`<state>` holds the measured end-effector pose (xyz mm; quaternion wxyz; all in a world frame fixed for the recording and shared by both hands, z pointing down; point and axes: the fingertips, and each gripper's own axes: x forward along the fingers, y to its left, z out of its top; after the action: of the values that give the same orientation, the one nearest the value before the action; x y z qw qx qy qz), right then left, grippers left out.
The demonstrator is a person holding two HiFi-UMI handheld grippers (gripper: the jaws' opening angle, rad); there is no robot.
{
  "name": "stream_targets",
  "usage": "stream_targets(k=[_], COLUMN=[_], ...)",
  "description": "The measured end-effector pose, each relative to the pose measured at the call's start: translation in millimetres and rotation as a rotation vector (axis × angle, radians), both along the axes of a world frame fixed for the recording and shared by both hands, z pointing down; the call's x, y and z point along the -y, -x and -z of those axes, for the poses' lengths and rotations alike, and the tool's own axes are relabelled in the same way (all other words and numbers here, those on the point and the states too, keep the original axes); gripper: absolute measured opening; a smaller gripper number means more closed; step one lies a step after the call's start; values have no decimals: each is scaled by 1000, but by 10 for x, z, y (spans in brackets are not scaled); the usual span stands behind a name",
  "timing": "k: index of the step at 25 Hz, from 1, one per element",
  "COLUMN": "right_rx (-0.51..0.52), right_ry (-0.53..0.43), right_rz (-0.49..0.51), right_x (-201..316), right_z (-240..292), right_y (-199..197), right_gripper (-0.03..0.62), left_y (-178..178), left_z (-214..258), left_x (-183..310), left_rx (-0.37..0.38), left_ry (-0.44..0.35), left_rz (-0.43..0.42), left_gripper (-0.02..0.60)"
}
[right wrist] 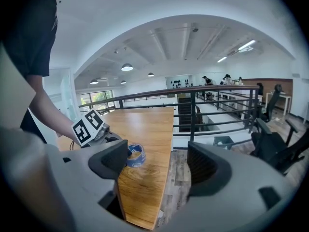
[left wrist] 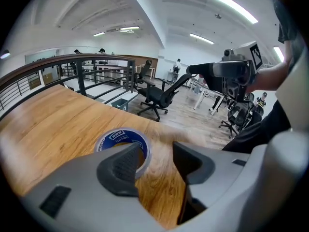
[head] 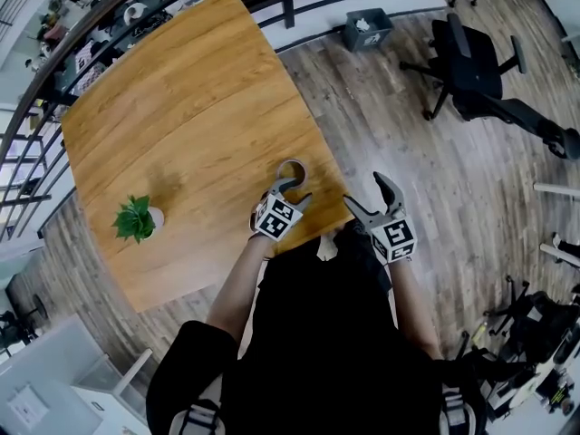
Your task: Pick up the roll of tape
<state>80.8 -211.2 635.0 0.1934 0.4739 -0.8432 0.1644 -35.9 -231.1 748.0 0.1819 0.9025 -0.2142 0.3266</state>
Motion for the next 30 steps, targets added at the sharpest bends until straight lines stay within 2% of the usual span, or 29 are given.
stream_targets(k=[7, 12, 21, 30], right_rx=[-5, -1, 7, 16], right_ry=[-12, -6, 2, -23], right_rz=[-21, -34, -46, -53], right_x=[12, -8, -43, 45], right_z=[51, -9, -12, 77], right_y=[-33, -58, -44, -38], right_gripper=[382, 376, 373, 368], left_y=[-28, -25, 5, 5], left_z=[-146, -185, -245, -265], left_x=[-4, 38, 101, 94], left_rx=[44, 70, 132, 149], left_ry=[34, 46, 15, 23], left_rz=[-25, -10, 8, 7], left_gripper=[216, 178, 84, 74])
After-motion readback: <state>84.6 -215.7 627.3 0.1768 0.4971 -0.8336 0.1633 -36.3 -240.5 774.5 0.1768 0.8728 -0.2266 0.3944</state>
